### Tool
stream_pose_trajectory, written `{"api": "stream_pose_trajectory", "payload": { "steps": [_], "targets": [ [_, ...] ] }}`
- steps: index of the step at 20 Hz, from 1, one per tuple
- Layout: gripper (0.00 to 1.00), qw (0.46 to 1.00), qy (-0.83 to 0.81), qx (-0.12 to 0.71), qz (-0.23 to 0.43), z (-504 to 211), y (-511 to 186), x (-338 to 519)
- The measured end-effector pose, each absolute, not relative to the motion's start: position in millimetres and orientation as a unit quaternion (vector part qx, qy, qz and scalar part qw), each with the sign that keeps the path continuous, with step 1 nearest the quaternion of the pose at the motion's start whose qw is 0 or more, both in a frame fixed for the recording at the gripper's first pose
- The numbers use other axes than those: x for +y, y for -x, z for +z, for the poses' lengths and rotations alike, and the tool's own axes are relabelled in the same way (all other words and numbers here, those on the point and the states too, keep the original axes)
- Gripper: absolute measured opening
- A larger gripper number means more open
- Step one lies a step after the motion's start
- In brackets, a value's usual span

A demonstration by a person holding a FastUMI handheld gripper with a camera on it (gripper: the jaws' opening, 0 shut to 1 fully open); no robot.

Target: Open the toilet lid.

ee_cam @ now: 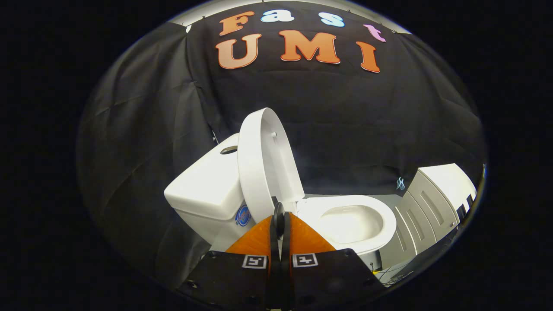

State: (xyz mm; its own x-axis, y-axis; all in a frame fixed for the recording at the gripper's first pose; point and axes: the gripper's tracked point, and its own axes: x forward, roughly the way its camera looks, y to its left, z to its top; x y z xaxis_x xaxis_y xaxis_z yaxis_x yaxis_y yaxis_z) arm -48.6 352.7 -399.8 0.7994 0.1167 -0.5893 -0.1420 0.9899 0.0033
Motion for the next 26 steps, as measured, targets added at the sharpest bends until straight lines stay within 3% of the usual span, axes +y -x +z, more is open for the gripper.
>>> {"api": "stream_pose_trajectory", "payload": {
  "steps": [4,8,10,13,16,26],
  "targets": [
    [0.09,0.945,0.027,0.313,0.090,-400.9,49.6,359.6],
    [0.40,0.953,-0.005,0.293,0.078,-378.6,46.4,342.7],
    [0.70,0.954,-0.026,0.288,0.079,-363.2,45.7,331.6],
    [0.92,0.959,-0.043,0.268,0.081,-336.1,37.8,312.8],
    [0.98,0.965,-0.060,0.243,0.076,-303.3,26.3,289.5],
    [0.99,0.979,-0.084,0.182,0.042,-217.6,-6.3,177.8]
  ]
}}
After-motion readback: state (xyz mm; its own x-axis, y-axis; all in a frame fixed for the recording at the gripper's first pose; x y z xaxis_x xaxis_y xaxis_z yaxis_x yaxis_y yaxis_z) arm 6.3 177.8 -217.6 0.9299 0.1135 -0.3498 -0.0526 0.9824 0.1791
